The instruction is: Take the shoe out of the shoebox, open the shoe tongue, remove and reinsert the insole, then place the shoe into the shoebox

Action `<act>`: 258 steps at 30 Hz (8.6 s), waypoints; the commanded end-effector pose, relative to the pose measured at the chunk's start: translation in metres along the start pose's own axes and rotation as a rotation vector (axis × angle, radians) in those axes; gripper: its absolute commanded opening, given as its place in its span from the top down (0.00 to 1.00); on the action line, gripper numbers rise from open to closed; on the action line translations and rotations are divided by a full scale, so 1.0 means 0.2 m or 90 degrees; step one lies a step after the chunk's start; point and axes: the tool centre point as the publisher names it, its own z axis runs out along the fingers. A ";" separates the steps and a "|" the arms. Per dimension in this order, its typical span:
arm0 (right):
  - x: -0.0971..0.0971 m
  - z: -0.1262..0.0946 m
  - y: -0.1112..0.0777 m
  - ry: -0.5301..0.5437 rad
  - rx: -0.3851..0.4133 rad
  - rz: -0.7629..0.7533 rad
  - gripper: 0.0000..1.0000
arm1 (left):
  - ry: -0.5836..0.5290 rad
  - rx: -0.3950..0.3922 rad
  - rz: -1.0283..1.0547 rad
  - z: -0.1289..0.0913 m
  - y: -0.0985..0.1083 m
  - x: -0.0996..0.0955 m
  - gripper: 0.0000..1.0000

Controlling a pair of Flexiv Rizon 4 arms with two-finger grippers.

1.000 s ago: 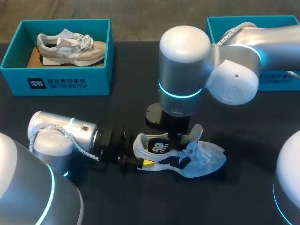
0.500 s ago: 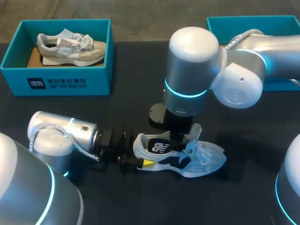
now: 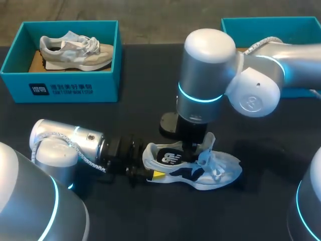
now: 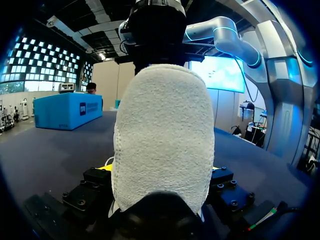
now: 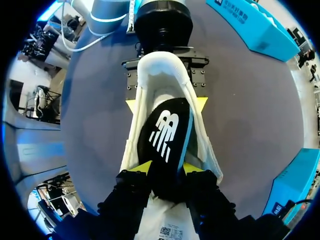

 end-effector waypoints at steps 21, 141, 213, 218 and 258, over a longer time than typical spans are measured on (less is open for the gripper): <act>-0.05 0.11 -0.07 0.054 -0.049 -0.020 0.72 | -0.001 -0.001 0.000 0.00 0.02 -0.01 1.00; -0.15 -0.04 0.24 -0.033 -0.057 -0.133 0.56 | -0.001 -0.001 0.000 0.00 0.02 -0.01 1.00; -0.12 -0.05 0.26 0.231 -0.017 -0.171 0.76 | -0.001 -0.001 0.000 0.00 0.02 -0.01 1.00; -0.10 -0.06 0.26 0.234 -0.016 -0.177 0.76 | -0.001 -0.001 0.000 0.00 0.02 -0.01 1.00; -0.02 -0.10 0.28 0.228 -0.017 -0.181 0.78 | -0.001 -0.001 0.000 0.00 0.02 -0.01 1.00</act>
